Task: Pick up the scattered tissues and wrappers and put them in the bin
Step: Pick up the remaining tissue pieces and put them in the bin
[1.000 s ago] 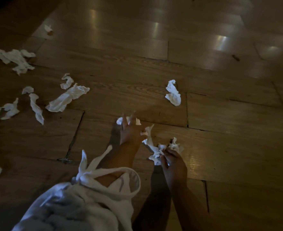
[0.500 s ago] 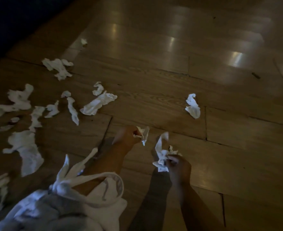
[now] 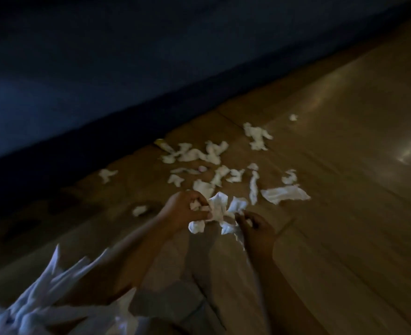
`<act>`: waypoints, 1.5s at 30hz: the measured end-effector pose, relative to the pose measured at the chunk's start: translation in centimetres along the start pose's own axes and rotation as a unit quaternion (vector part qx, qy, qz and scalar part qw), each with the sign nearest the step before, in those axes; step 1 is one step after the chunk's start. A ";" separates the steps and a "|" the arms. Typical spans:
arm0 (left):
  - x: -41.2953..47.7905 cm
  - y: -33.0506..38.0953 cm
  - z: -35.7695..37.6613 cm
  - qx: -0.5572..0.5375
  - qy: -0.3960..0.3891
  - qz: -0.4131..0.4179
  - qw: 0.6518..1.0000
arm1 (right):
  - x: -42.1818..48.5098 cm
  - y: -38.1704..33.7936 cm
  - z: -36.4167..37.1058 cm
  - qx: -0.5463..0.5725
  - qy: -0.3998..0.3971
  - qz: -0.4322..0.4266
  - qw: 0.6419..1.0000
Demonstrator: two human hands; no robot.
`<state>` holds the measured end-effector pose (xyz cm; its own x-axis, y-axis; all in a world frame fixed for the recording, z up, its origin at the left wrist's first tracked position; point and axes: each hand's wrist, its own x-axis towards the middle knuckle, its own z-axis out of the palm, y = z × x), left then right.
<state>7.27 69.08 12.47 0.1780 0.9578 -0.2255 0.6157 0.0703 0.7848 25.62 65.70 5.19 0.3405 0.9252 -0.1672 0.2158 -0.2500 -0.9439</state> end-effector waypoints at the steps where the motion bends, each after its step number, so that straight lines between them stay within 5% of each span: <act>1: -1.5 -0.8 -1.9 -0.009 0.024 -0.021 0.999 | -0.6 -0.8 1.7 0.012 -0.035 0.003 0.999; 10: -18.2 -5.8 -18.9 -0.046 0.224 -0.155 0.961 | -10.0 -12.8 15.1 0.132 -0.262 0.050 0.955; 14: -25.8 -8.5 -25.3 -0.091 0.338 -0.201 0.915 | -16.5 -19.0 21.1 0.140 -0.358 0.022 0.923; 20: -36.0 -14.4 -30.9 -0.159 0.509 -0.251 0.808 | -28.4 -25.3 32.1 0.083 -0.482 0.012 0.872; 26: -44.8 -23.8 -40.0 -0.208 0.676 -0.198 0.679 | -40.0 -30.6 46.5 0.148 -0.596 -0.014 0.789; 29: -47.3 -28.9 -43.7 -0.202 0.720 -0.197 0.634 | -44.3 -31.6 54.2 0.144 -0.607 -0.021 0.781; 33: -48.7 -33.9 -45.7 -0.224 0.666 -0.263 0.661 | -47.7 -30.3 60.4 -0.018 -0.571 -0.025 0.820; 36: -49.6 -34.4 -46.8 -0.234 0.577 -0.316 0.716 | -49.4 -30.2 61.2 -0.115 -0.577 -0.021 0.808; 45: -51.0 -25.1 -50.0 -0.230 0.468 -0.376 0.766 | -47.8 -37.0 52.3 -0.017 -0.445 0.089 0.891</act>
<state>-55.61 32.41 33.17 -0.8557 0.3625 -0.3693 -0.0996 0.5849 0.8050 -46.48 45.62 33.25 -0.4854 0.7264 -0.4864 0.2634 -0.4090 -0.8737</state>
